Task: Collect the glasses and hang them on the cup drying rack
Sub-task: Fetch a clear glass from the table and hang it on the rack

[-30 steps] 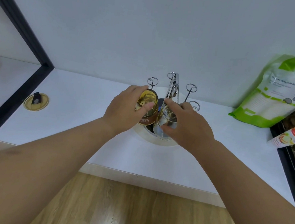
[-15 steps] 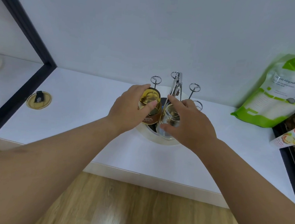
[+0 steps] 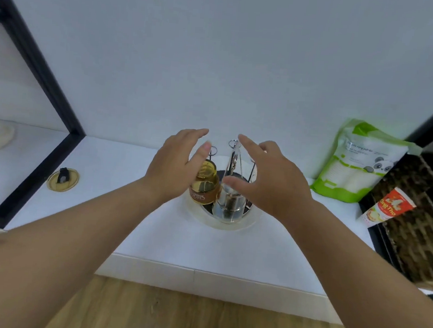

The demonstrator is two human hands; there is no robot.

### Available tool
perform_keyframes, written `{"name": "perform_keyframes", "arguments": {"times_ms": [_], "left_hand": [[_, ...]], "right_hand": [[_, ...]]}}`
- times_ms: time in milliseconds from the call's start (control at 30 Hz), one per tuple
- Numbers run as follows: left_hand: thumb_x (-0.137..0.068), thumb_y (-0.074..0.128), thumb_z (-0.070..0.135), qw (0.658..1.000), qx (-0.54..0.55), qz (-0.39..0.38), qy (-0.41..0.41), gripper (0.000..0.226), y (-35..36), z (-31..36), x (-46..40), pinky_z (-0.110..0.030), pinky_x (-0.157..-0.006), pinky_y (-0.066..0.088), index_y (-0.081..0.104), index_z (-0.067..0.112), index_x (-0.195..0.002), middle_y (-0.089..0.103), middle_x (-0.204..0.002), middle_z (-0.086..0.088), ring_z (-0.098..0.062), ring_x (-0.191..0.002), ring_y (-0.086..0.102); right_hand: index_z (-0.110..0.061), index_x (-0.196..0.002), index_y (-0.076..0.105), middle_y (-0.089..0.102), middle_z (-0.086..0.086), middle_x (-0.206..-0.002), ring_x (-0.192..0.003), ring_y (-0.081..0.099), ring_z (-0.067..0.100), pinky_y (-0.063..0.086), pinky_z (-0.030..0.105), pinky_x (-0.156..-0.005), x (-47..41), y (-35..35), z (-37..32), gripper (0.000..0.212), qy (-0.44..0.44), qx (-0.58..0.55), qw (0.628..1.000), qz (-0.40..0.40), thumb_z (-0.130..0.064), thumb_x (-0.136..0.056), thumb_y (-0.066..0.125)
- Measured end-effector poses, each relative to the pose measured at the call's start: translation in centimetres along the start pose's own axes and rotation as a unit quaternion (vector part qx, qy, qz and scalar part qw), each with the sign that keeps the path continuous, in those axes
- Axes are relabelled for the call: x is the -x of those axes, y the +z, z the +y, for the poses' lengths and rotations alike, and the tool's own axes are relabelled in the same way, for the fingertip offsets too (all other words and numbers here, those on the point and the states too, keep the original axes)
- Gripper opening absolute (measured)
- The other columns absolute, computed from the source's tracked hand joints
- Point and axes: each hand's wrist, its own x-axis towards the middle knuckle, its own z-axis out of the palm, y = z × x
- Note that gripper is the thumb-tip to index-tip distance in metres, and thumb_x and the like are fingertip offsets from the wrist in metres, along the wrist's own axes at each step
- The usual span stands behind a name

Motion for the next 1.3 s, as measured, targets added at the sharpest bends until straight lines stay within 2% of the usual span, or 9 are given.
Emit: {"name": "perform_keyframes", "arguments": {"times_ms": [167,300,567,700,800,900,1100,1200,1300], "left_hand": [[-0.105,0.033,0.055,0.999,0.016,0.008,0.038,0.052,-7.1,8.8,-1.0,-0.037,-0.114,0.035,0.049,0.031,-0.148,0.051,-0.151,0.009,-0.011,-0.139,0.042],[-0.105,0.034,0.056,0.995,0.051,0.02,0.087,0.049,-13.4,17.9,-2.3,-0.034,-0.112,0.037,0.056,0.032,-0.142,0.056,-0.144,0.017,-0.005,-0.136,0.045],[-0.106,0.04,0.049,0.977,0.149,0.034,0.147,0.035,-23.6,36.3,-2.3,-0.021,-0.098,0.038,0.064,0.034,-0.126,0.062,-0.123,0.026,0.007,-0.115,0.052],[-0.105,0.041,0.051,0.969,0.169,0.006,0.182,0.037,-27.2,42.6,-2.2,-0.028,-0.101,0.039,0.064,0.035,-0.127,0.063,-0.125,0.021,-0.002,-0.12,0.054],[-0.104,0.039,0.055,0.96,0.168,-0.037,0.221,0.041,-28.9,46.7,-1.4,-0.035,-0.105,0.041,0.063,0.033,-0.129,0.064,-0.128,0.016,-0.01,-0.125,0.055],[-0.103,0.038,0.057,0.942,0.171,-0.079,0.277,0.046,-29.2,50.9,0.4,-0.034,-0.102,0.04,0.065,0.03,-0.128,0.066,-0.127,0.011,-0.013,-0.125,0.056],[-0.104,0.036,0.057,0.887,0.189,-0.161,0.389,0.05,-25.6,60.4,6.8,-0.035,-0.102,0.041,0.065,0.027,-0.132,0.065,-0.132,0.008,-0.014,-0.123,0.056],[-0.105,0.036,0.054,0.862,0.217,-0.206,0.408,0.044,-22.7,64.4,10.8,-0.035,-0.092,0.043,0.067,0.028,-0.123,0.066,-0.118,0.011,-0.013,-0.112,0.058],[-0.104,0.037,0.057,0.831,0.274,-0.264,0.405,0.046,-19.3,68.1,15.5,-0.038,-0.098,0.045,0.068,0.029,-0.123,0.068,-0.119,0.011,-0.012,-0.113,0.06]], "right_hand": [[-0.045,-0.16,0.029,0.046,-0.006,-0.145,-0.115,0.062,0.017,0.048,0.033,-0.087,1.0,-10.8,-2.0,0.08,0.015,-0.045,0.997,0.064,-0.073,-0.09,0.056],[-0.041,-0.158,0.035,0.048,-0.003,-0.145,-0.115,0.061,0.019,0.046,0.034,-0.09,2.1,-21.9,-3.2,0.073,0.027,-0.062,0.989,0.128,-0.07,-0.094,0.054],[-0.043,-0.157,0.036,0.053,-0.003,-0.143,-0.123,0.058,0.018,0.048,0.037,-0.099,8.6,-42.4,-4.9,0.07,0.055,-0.083,0.972,0.214,-0.071,-0.095,0.052],[-0.038,-0.156,0.042,0.057,-0.002,-0.142,-0.124,0.054,0.013,0.045,0.036,-0.105,15.0,-49.9,-5.8,0.067,0.084,-0.097,0.958,0.255,-0.065,-0.096,0.056],[-0.036,-0.155,0.044,0.059,0.0,-0.142,-0.127,0.056,0.017,0.045,0.035,-0.104,20.5,-53.6,-5.9,0.067,0.125,-0.098,0.944,0.288,-0.065,-0.097,0.056],[-0.036,-0.152,0.048,0.063,0.0,-0.132,-0.121,0.06,0.02,0.048,0.036,-0.101,26.0,-56.1,-5.6,0.065,0.184,-0.109,0.921,0.326,-0.068,-0.096,0.054],[-0.031,-0.145,0.057,0.065,-0.005,-0.127,-0.114,0.061,0.015,0.05,0.035,-0.096,37.8,-58.6,-5.1,0.059,0.28,-0.12,0.857,0.416,-0.065,-0.098,0.054],[-0.03,-0.137,0.063,0.069,-0.009,-0.122,-0.114,0.063,0.012,0.055,0.044,-0.098,43.7,-59.0,-5.0,0.059,0.318,-0.129,0.82,0.458,-0.069,-0.095,0.051],[-0.028,-0.128,0.066,0.07,-0.009,-0.114,-0.109,0.064,0.012,0.055,0.048,-0.1,49.9,-58.9,-4.8,0.046,0.35,-0.126,0.783,0.498,-0.06,-0.101,0.049]]}}
